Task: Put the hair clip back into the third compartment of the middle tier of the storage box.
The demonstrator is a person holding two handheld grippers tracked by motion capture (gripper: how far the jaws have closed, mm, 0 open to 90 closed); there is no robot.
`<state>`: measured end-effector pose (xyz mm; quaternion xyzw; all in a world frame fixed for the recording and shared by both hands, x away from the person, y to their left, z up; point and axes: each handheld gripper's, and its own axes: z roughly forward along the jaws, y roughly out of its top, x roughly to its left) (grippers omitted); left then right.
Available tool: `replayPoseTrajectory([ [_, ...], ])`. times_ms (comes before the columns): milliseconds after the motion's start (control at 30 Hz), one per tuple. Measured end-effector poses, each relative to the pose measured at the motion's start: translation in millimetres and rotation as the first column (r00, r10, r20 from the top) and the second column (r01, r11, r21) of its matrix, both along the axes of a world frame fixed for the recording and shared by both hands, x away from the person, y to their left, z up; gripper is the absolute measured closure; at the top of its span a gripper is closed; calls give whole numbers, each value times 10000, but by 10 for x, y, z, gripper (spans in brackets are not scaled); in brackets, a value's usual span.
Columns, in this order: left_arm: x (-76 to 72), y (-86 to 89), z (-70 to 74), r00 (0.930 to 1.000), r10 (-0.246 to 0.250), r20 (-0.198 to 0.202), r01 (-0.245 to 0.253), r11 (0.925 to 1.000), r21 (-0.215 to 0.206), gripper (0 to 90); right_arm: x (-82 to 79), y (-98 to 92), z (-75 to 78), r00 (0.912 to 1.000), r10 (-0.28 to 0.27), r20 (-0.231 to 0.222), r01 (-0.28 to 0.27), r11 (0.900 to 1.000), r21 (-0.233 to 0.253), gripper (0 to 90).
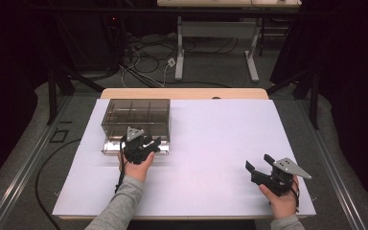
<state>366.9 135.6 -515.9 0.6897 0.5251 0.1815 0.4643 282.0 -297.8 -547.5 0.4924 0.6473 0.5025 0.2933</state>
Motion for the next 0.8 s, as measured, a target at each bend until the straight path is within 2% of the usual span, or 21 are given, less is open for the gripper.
replayPoseTrajectory([
  [267, -42, 5, 33, 10000, 21, 46, -22, 9998, 195, 491, 1, -1, -2, 10000, 24, 8, -24, 10000, -40, 198],
  [500, -93, 9, 69, 9994, 58, 342, -75, 9987, 500, 416, 1, 1, -3, 10000, -8, 6, 8, 10000, -54, 198],
  [600, -112, 23, 86, 9989, 87, 451, -105, 9992, 394, 415, 3, 4, -6, 10000, -22, 40, 22, 10000, -37, 199],
  [667, -112, 43, 93, 9989, -78, 467, 67, 9997, 227, 412, 0, 4, -3, 10000, -28, 8, 28, 10000, -59, 199],
  [800, -117, 72, 97, 9990, -399, 194, 400, 9992, -67, 414, 5, 6, -7, 10000, -7, 73, 8, 10000, -51, 199],
])
